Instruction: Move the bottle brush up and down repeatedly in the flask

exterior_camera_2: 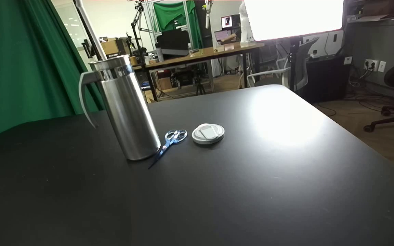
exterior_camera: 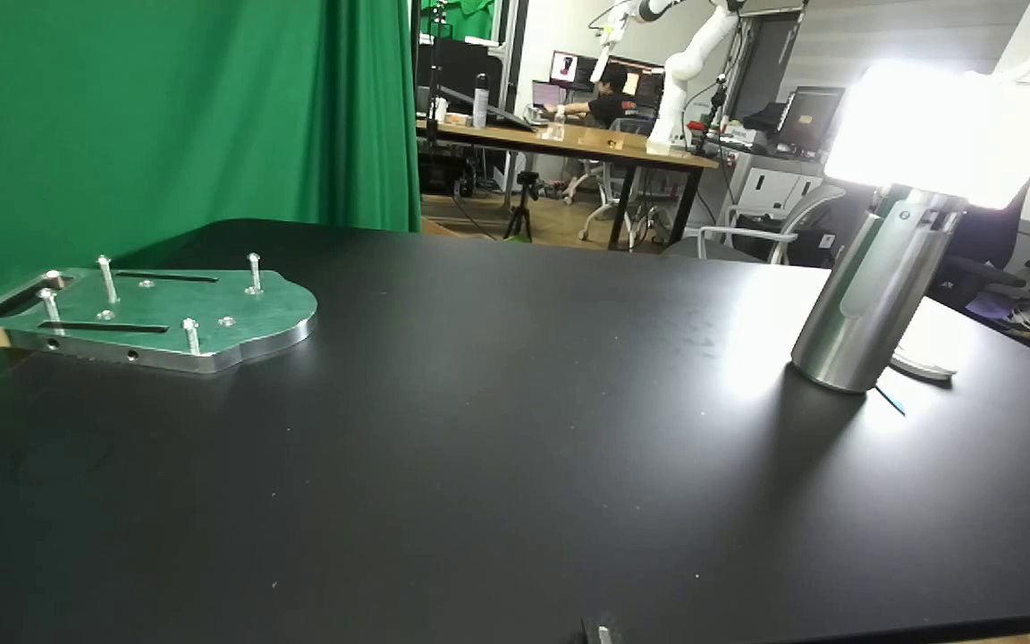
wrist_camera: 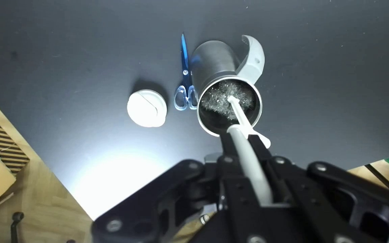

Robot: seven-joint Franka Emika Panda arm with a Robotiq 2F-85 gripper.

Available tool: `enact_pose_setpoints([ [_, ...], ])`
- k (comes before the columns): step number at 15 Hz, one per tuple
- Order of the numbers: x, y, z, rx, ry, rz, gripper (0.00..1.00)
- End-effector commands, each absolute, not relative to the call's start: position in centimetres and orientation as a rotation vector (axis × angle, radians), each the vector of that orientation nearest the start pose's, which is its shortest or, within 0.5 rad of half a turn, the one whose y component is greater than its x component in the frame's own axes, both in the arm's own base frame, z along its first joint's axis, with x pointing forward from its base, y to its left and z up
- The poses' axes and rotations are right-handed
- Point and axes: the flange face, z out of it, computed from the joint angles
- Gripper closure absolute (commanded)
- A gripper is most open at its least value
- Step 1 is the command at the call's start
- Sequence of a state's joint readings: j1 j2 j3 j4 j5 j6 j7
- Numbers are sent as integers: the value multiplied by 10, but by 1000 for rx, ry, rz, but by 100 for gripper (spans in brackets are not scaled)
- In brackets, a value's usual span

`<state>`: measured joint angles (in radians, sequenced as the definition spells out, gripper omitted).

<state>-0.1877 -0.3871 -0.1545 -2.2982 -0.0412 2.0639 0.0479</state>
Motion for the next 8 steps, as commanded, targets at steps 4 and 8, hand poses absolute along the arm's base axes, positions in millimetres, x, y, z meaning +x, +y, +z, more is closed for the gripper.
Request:
enact_pose_setpoints([
  [4,437,-162,448,-3097,585,-9,96],
  [8,446,-162,406,-3098,576,133,96],
])
